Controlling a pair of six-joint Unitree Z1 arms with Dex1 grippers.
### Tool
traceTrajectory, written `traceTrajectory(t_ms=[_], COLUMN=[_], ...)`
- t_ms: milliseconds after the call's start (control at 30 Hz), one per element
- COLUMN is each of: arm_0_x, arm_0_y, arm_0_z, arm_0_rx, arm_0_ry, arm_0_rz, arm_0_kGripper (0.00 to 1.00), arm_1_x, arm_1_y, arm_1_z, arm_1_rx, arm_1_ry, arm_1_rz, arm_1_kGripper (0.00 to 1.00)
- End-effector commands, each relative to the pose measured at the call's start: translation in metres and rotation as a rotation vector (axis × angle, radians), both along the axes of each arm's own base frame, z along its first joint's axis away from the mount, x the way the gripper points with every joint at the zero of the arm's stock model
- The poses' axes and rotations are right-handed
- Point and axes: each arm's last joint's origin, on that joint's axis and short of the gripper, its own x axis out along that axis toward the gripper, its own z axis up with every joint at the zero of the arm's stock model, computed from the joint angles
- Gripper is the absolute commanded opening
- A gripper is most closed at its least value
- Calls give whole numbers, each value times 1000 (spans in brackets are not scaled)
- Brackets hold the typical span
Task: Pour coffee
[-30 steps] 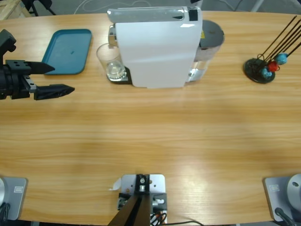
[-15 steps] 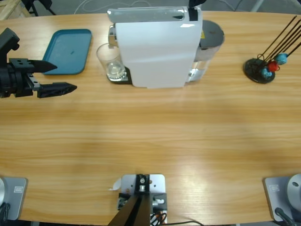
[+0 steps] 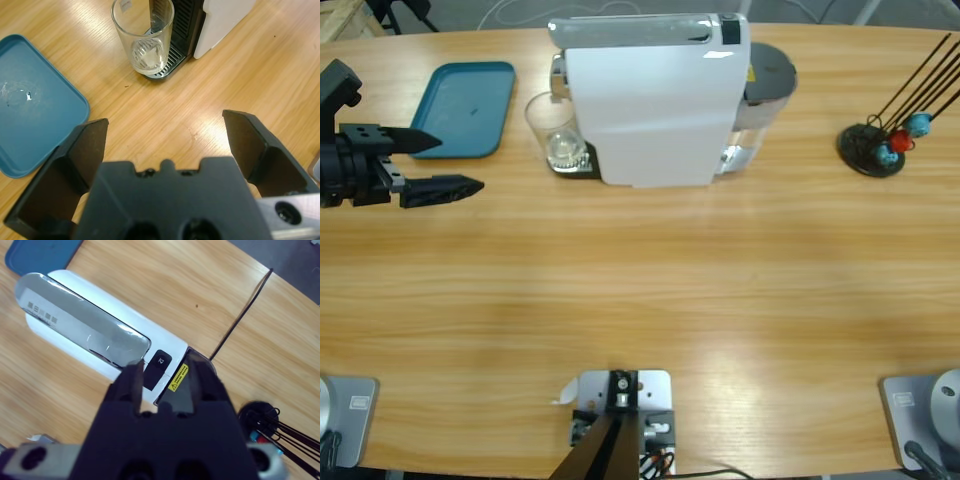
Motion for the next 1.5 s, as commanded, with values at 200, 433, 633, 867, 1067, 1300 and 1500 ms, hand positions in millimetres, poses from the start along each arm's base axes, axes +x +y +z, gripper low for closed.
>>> traceTrajectory(t_ms=[200,433,633,867,1067,1300,1500], arm_0_x=[-11,-17,-16,-24,-46,-58,-34], arm_0_y=[0,1,-1,3,16,26,11], arm_0_z=[-7,-10,-12,-7,5,9,3], arm_0_rx=[-6,3,4,-14,-64,-78,8], arm_0_ry=[26,25,37,35,-24,-89,-102], arm_0_rz=[-12,-24,-40,-73,-96,-99,-74], arm_0_kGripper=[1000,1000,1000,1000,1000,1000,1000], arm_1_x=[-1,-5,-36,-131,-207,-235,-236], arm_1_y=[7,4,-17,-86,-142,-168,-168], arm_1_z=[-12,-14,18,18,-54,-110,-121], arm_1_rx=[21,11,53,61,99,86,90], arm_1_ry=[102,152,109,73,58,-181,-192], arm_1_rz=[-100,-100,-80,-15,5,44,50], arm_1_kGripper=[1000,1000,1000,1000,1000,1000,1000])
